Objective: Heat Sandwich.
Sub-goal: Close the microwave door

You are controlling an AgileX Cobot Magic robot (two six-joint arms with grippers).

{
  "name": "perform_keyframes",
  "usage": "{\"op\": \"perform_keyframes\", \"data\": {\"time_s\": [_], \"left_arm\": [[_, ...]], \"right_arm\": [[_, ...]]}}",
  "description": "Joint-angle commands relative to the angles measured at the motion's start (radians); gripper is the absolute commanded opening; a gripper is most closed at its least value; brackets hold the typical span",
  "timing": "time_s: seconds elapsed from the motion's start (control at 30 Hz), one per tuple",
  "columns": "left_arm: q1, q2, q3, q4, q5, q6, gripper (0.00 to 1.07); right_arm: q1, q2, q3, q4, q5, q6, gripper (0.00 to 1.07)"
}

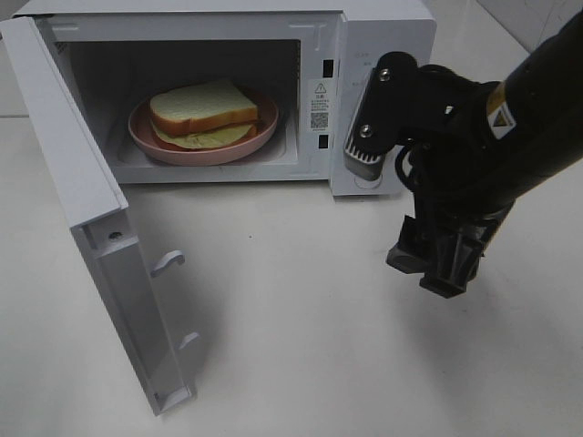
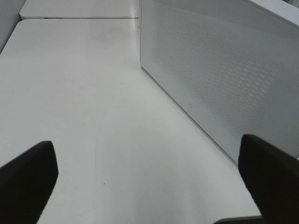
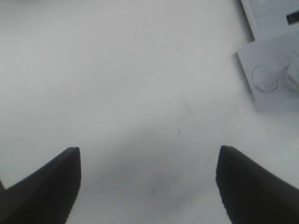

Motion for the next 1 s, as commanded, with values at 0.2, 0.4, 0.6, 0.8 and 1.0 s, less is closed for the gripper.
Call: {"op": "perform_keyframes", "data": {"time_s": [0.2,0.4,0.6,0.8,1.0], "left_arm": [[0.001,-0.02,0.002,0.004,0.002,-0.004,1.03],[0.001,-0.02,0.002,0.004,0.002,-0.004,1.03],[0.001,-0.02,0.002,0.004,0.002,-0.004,1.03],[0.001,-0.02,0.002,0.004,0.002,-0.004,1.03],[0.001,-0.02,0.002,0.004,0.002,-0.004,1.03]], "right_arm": [[0.002,-0.113,0.006,0.005,0.255,0.296,0.76],[0.002,-0.167,0.006,0.012,0.405,0.333,0.76],[0.002,-0.25,0.008,0.03,0.493,0.361,0.76],[0.002,-0.385,0.075,0.04,0.524,0.374,0.76],[-0.001,-0.49,0.144,0.045,0.533,0.407,0.76]]}}
